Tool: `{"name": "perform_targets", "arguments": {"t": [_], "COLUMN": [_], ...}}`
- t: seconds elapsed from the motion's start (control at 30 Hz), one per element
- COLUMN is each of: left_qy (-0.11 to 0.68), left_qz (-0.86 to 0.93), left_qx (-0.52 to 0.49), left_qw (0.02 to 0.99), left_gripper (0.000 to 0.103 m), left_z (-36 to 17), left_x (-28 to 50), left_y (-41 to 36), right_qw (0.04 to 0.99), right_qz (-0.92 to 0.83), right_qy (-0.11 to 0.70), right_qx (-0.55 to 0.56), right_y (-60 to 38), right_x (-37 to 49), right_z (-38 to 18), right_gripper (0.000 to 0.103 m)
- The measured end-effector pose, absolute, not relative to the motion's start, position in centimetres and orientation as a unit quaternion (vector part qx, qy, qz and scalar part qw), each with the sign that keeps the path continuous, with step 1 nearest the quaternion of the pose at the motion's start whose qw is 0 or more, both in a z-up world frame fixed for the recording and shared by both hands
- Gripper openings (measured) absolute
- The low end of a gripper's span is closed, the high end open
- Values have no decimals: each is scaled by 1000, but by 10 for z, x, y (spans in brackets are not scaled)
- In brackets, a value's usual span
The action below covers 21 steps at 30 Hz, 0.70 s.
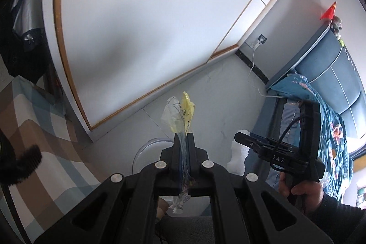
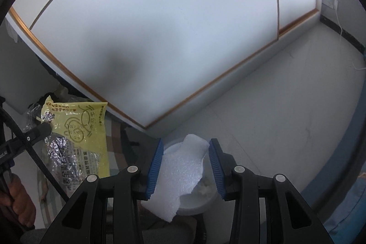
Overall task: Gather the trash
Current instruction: 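Carry the wrapper and foam sheet in both tools over the white bin, then open the left tool over the bin while the right tool opens, dropping both items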
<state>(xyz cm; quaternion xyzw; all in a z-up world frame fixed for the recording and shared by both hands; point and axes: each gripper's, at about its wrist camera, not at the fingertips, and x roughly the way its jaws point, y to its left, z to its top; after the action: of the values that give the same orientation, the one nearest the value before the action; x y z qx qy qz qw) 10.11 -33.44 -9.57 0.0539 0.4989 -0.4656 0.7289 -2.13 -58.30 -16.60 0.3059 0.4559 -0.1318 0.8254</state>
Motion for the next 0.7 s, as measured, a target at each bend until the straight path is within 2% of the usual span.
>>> {"name": "perform_targets", "arguments": {"t": [0.37,0.53,0.6,0.67,0.7], "left_qy": [596,617,618,623,627], "left_qz": [-431,-419,-418,-417,-415], "left_qx": [113,140,149,153,155], "left_qw": [669,651,650,644,641], "left_gripper": [0,0,0,0,0], "left_z": [-174,-186,-181,-180,-181], "left_x": [111,105,104,103,103], "left_y": [-373,-383,-387,-391,-393], "right_qw": [775,756,750,745,745], "right_qz": [-103,-91,-84,-72,-67], "right_qy": [516,539,551,560,561], "right_qx": [350,360,356,356,355], "right_y": [-576,-569,-560,-554,-552], "right_x": [12,20,22,19,19], "right_z": [-260,-293,-301,-310,-312], "right_gripper": [41,42,46,59,59]}}
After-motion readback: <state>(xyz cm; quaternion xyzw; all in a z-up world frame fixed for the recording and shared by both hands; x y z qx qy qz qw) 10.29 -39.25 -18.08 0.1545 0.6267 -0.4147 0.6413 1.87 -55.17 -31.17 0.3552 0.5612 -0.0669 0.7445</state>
